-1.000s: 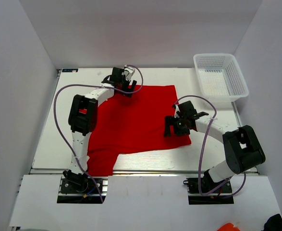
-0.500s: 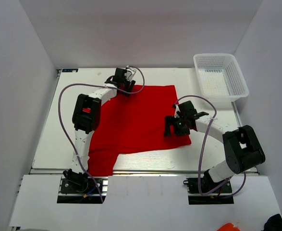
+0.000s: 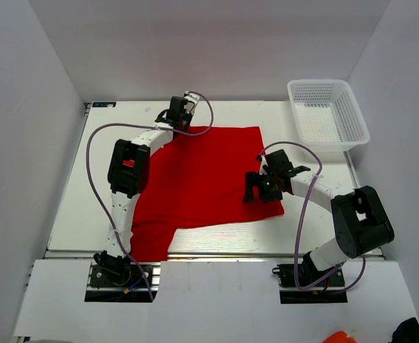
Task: Fold and stack the t-shirts
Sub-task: Flatten out the tshirt
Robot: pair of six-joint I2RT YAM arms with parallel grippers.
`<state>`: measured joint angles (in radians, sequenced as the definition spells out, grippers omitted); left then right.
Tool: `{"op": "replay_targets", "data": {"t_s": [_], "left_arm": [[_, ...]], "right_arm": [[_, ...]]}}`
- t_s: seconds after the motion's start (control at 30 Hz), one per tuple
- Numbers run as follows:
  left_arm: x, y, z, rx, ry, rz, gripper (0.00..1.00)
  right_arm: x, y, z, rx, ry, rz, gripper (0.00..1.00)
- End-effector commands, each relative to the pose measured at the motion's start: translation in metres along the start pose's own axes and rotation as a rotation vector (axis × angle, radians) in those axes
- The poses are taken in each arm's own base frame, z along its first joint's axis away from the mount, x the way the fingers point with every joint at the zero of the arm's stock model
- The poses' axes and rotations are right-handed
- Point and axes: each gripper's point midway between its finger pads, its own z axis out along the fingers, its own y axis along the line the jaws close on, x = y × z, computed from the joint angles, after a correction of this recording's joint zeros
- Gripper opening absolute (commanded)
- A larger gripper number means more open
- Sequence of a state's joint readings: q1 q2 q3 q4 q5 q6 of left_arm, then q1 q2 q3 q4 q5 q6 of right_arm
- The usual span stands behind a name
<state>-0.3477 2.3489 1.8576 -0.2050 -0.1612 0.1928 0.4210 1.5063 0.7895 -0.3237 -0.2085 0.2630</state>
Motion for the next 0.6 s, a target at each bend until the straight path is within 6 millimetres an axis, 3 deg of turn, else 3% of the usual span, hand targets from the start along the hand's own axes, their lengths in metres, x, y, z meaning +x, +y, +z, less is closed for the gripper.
{"op": "replay_targets", "data": {"t_s": [0.0,0.13,0.3,0.5,0.57], "left_arm": [[-0.021,0.000,-0.010,0.044,-0.068,-0.025,0.00],[-0.030,-0.005,-0.019,0.083,-0.120,-0.005,0.00],[-0.037,0.013,-0.021,0.013,-0.137,-0.027,0.00],[-0.059,0.056,-0.022,-0.134,-0.194,-0.086,0.00],[-0.055,0.070,-0.015,-0.163,-0.198,-0.110,0.00]], "right_arm": [[0.004,-0.005,-0.004,0.035,0.030,0.022,0.90],[0.004,-0.007,-0.004,0.045,0.027,0.022,0.90],[0.005,-0.008,-0.004,0.048,0.028,0.027,0.90],[0.005,-0.010,-0.001,0.058,0.032,0.033,0.90],[0.003,-0.010,0.001,0.056,0.029,0.029,0.88]]}}
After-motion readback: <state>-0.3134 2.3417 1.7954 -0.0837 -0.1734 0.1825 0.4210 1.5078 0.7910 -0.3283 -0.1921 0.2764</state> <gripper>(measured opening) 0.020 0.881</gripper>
